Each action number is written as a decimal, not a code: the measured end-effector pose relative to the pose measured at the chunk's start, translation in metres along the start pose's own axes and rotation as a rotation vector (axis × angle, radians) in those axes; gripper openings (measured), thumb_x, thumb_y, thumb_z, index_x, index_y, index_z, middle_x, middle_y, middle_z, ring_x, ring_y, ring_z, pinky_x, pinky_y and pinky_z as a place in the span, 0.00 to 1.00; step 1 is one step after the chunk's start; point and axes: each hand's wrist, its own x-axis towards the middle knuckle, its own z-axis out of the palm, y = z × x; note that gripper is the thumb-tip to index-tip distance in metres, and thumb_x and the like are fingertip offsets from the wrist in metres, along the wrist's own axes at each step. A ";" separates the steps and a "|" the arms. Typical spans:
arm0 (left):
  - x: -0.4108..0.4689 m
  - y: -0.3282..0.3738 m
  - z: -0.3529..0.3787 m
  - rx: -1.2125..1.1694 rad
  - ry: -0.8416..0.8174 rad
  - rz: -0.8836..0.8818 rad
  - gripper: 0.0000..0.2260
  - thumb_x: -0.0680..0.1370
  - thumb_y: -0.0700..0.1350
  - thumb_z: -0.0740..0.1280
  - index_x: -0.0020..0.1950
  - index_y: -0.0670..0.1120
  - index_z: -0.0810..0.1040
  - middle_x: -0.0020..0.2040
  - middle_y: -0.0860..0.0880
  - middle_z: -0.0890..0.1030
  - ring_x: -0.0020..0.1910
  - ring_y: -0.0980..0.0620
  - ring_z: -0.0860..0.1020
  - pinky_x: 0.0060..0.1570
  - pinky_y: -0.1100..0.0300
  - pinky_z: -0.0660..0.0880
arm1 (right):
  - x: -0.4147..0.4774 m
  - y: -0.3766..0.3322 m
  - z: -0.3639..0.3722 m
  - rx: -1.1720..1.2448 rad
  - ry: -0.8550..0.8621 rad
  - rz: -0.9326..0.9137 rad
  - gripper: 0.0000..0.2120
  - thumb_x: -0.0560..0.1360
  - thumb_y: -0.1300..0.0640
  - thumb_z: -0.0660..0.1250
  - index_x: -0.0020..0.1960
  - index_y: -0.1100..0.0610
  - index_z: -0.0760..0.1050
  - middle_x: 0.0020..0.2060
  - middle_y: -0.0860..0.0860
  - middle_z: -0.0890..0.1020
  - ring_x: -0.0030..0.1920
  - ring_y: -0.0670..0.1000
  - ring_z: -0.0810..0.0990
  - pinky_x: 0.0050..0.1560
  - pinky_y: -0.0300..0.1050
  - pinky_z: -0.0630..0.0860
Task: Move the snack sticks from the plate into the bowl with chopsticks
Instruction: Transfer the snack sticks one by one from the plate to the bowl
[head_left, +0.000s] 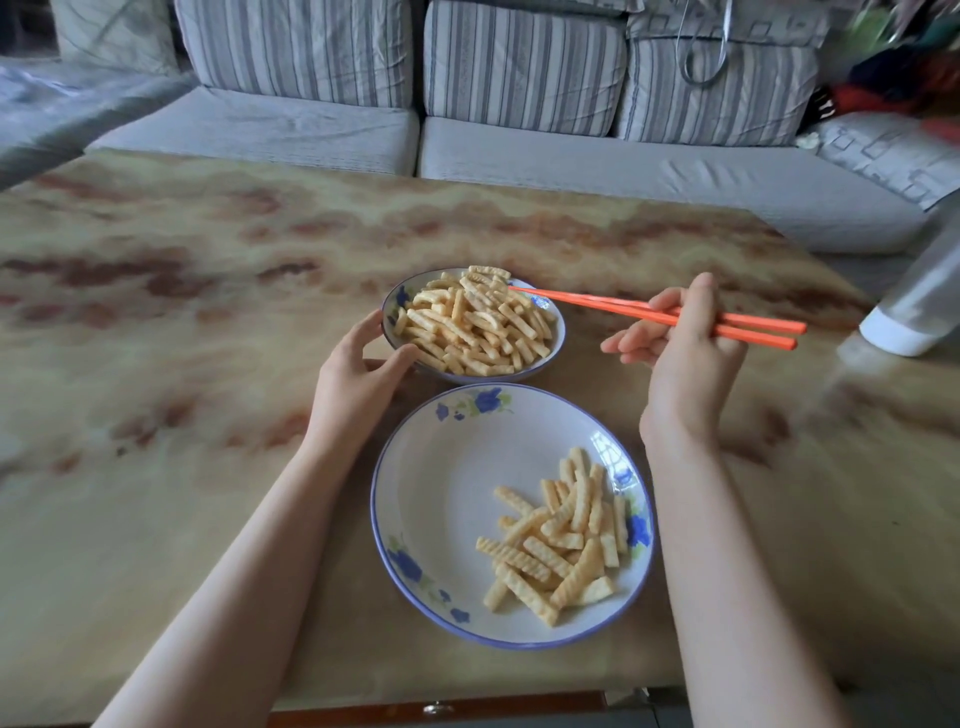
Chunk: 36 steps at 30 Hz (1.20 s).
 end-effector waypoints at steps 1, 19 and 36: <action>0.000 -0.001 0.000 -0.008 0.000 -0.001 0.21 0.77 0.45 0.70 0.69 0.53 0.74 0.46 0.61 0.82 0.43 0.52 0.84 0.54 0.52 0.80 | 0.000 -0.004 -0.002 0.000 -0.012 -0.007 0.20 0.83 0.52 0.53 0.35 0.57 0.70 0.17 0.50 0.72 0.21 0.52 0.77 0.24 0.39 0.67; 0.001 -0.001 0.000 -0.027 0.003 -0.011 0.21 0.77 0.45 0.70 0.69 0.53 0.74 0.46 0.55 0.84 0.43 0.53 0.84 0.47 0.60 0.79 | -0.010 -0.074 -0.055 -0.250 -0.654 0.035 0.20 0.78 0.49 0.57 0.33 0.62 0.64 0.22 0.46 0.68 0.15 0.48 0.61 0.16 0.39 0.63; 0.002 -0.004 0.000 -0.016 0.000 -0.004 0.21 0.77 0.45 0.70 0.70 0.53 0.74 0.51 0.54 0.84 0.43 0.52 0.84 0.52 0.55 0.80 | -0.002 -0.066 -0.051 -0.052 -0.399 0.051 0.19 0.83 0.54 0.55 0.33 0.57 0.65 0.27 0.46 0.71 0.16 0.46 0.61 0.20 0.36 0.65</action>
